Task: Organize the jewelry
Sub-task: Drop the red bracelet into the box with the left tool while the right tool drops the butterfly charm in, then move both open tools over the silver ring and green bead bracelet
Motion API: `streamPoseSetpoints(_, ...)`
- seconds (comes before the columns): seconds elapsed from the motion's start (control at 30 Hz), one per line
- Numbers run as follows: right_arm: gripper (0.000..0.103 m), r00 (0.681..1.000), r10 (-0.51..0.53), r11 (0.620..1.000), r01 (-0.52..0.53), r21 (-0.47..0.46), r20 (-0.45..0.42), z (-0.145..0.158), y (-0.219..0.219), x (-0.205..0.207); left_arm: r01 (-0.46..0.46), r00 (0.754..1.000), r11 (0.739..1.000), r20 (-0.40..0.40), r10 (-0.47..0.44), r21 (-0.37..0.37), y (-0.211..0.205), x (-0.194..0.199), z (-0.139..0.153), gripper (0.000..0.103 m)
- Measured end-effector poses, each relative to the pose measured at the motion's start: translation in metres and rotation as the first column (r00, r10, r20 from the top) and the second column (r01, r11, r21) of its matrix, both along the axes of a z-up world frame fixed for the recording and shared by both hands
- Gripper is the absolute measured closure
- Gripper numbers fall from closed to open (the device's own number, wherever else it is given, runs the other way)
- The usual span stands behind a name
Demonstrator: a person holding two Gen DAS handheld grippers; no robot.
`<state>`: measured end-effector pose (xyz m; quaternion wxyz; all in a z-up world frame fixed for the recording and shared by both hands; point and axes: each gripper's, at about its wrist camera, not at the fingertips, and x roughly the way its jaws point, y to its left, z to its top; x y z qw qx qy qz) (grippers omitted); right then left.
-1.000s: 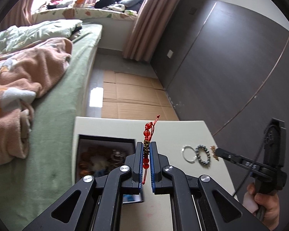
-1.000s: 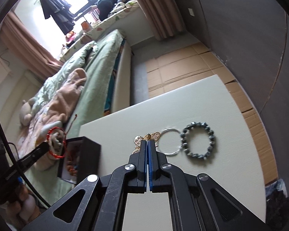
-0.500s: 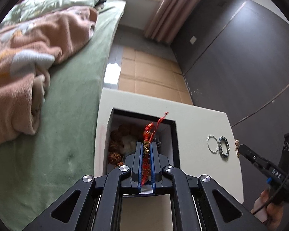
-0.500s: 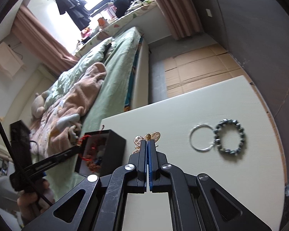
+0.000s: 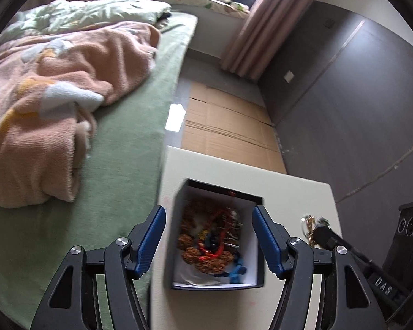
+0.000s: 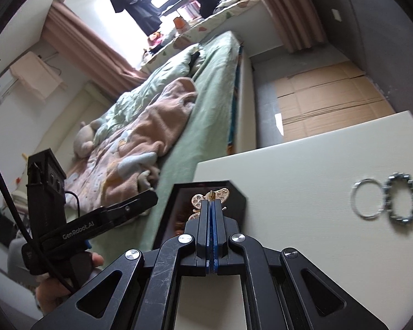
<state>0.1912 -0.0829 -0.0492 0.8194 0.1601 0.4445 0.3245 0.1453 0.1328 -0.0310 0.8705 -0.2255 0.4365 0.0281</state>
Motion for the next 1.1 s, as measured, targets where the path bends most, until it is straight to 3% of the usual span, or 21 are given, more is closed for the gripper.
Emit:
streamPoseSetpoints(0.27, 0.101, 0.999, 0.037, 0.999, -0.037, 0.010, -0.007, -0.014, 0.043, 0.005, -0.095, 0.995, 0.995, 0.012, 0.095, -0.014, 0.029, -0.006, 0.005, 0.037)
streamPoseSetpoints(0.5, 0.098, 0.998, 0.060, 0.995, -0.058, 0.076, -0.022, -0.023, 0.064, 0.013, -0.094, 0.995, 0.995, 0.017, 0.095, -0.024, 0.031, -0.005, 0.005, 0.037)
streamPoseSetpoints(0.53, 0.082, 0.996, 0.074, 0.995, -0.071, 0.074, -0.043, -0.026, 0.065, 0.014, -0.092, 0.996, 0.996, 0.017, 0.093, -0.019, 0.030, -0.004, 0.005, 0.037)
streamPoseSetpoints(0.57, 0.054, 0.994, 0.081, 0.995, -0.077, 0.062, -0.071, -0.030, 0.066, 0.016, -0.091, 0.996, 0.996, 0.017, 0.091, -0.018, 0.030, -0.003, 0.005, 0.037)
streamPoseSetpoints(0.63, 0.037, 0.996, 0.053, 0.998, -0.049, 0.048, -0.078, -0.032, 0.060, 0.016, -0.084, 0.996, 0.996, 0.016, 0.084, -0.020, 0.029, -0.002, 0.004, 0.037)
streamPoseSetpoints(0.8, 0.036, 0.996, 0.002, 1.000, -0.003, -0.009, -0.088, -0.023, 0.032, 0.014, -0.059, 0.998, 0.998, 0.025, 0.059, -0.016, 0.019, -0.001, 0.005, 0.037)
streamPoseSetpoints(0.9, 0.015, 0.997, -0.033, 0.999, 0.030, -0.036, -0.073, -0.016, 0.009, 0.009, -0.028, 0.999, 1.000, 0.034, 0.028, -0.008, 0.009, 0.000, 0.006, 0.037)
streamPoseSetpoints(0.97, 0.010, 0.995, -0.068, 0.997, 0.065, -0.044, -0.071, -0.013, -0.008, 0.006, -0.008, 0.999, 1.000, 0.044, 0.008, -0.012, 0.002, 0.001, 0.007, 0.032)
streamPoseSetpoints(1.03, 0.010, 0.993, -0.097, 0.994, 0.093, -0.061, -0.069, -0.010, -0.022, 0.004, 0.014, 0.998, 1.000, 0.056, -0.013, -0.020, -0.005, 0.002, 0.008, 0.020)
streamPoseSetpoints(1.1, 0.010, 0.990, -0.122, 0.990, 0.117, -0.073, -0.069, -0.008, -0.037, 0.003, 0.033, 0.998, 0.999, 0.059, -0.031, -0.028, -0.012, 0.002, 0.009, 0.019)
